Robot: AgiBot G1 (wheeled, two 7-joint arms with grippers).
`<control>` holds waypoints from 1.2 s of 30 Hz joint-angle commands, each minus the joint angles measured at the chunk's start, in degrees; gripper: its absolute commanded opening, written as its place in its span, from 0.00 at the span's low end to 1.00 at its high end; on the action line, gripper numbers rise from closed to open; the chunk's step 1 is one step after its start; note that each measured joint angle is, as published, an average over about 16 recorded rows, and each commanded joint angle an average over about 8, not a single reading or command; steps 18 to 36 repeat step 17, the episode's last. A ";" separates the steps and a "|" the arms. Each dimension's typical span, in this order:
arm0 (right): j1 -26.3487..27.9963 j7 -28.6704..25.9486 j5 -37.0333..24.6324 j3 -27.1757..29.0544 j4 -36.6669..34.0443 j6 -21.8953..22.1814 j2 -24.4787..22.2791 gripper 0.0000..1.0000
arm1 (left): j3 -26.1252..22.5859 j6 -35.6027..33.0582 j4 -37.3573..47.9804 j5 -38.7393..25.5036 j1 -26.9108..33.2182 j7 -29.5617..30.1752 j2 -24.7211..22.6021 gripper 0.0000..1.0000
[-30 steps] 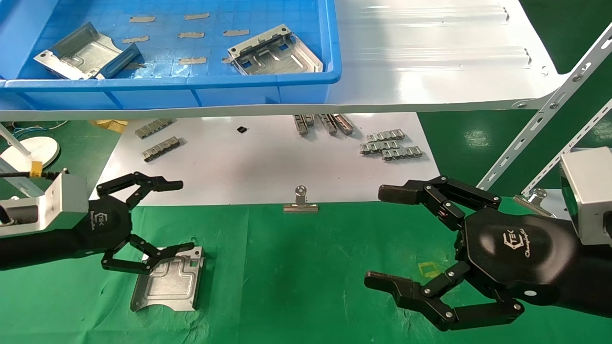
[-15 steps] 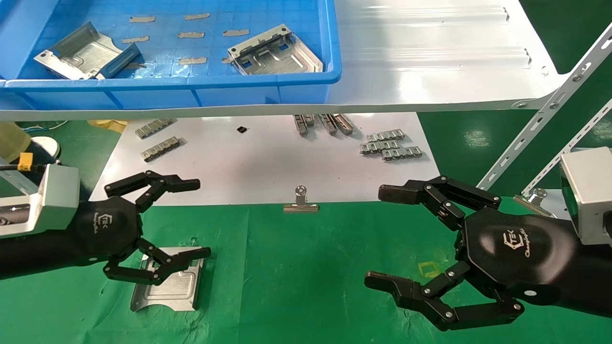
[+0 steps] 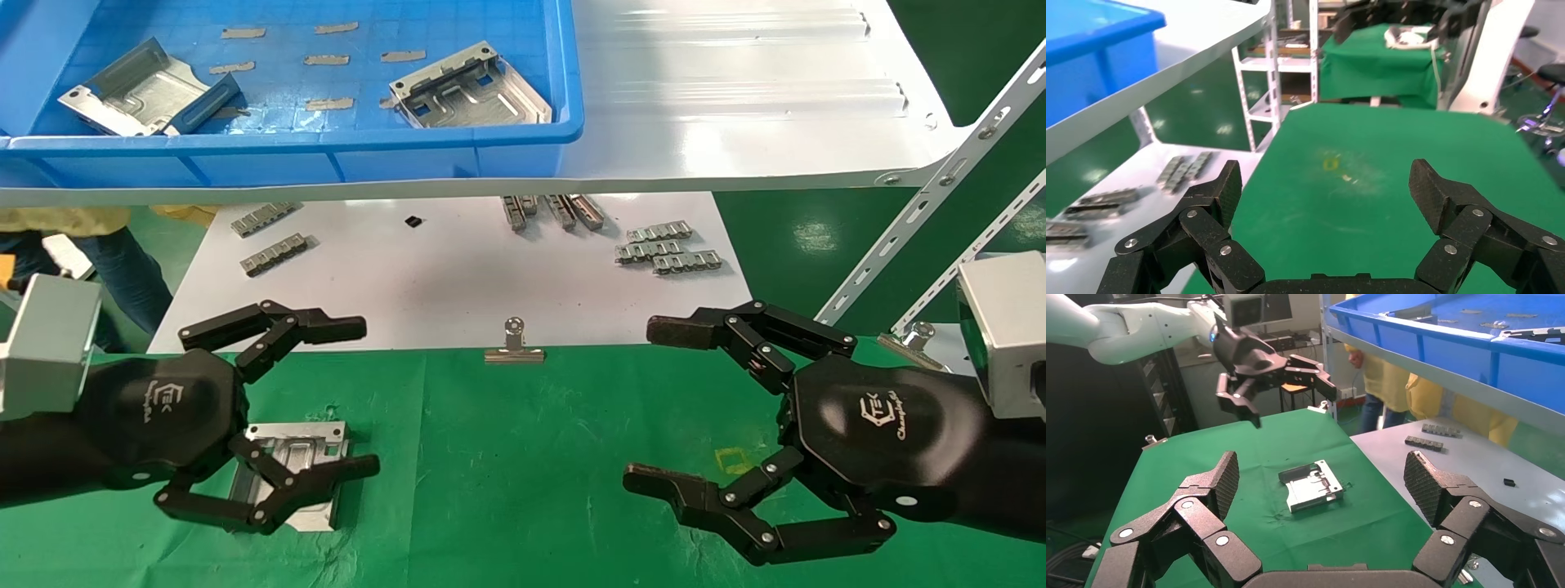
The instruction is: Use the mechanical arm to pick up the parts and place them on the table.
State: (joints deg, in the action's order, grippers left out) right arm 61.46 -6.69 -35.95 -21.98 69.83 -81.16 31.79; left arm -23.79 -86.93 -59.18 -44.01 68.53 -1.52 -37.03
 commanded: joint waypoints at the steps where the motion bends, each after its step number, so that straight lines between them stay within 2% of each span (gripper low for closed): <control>1: 0.00 0.00 0.00 0.00 0.00 0.00 0.00 1.00 | 1.17 0.19 -2.16 0.32 -1.05 1.85 0.30 1.00; 14: -0.01 0.00 0.00 0.00 -0.01 0.01 0.00 1.00 | 7.92 1.22 -14.68 2.20 -7.09 12.32 2.04 1.00; 36: -0.01 0.00 0.00 0.00 -0.01 0.01 0.00 1.00 | 8.35 1.27 -15.49 2.32 -7.47 12.89 2.14 1.00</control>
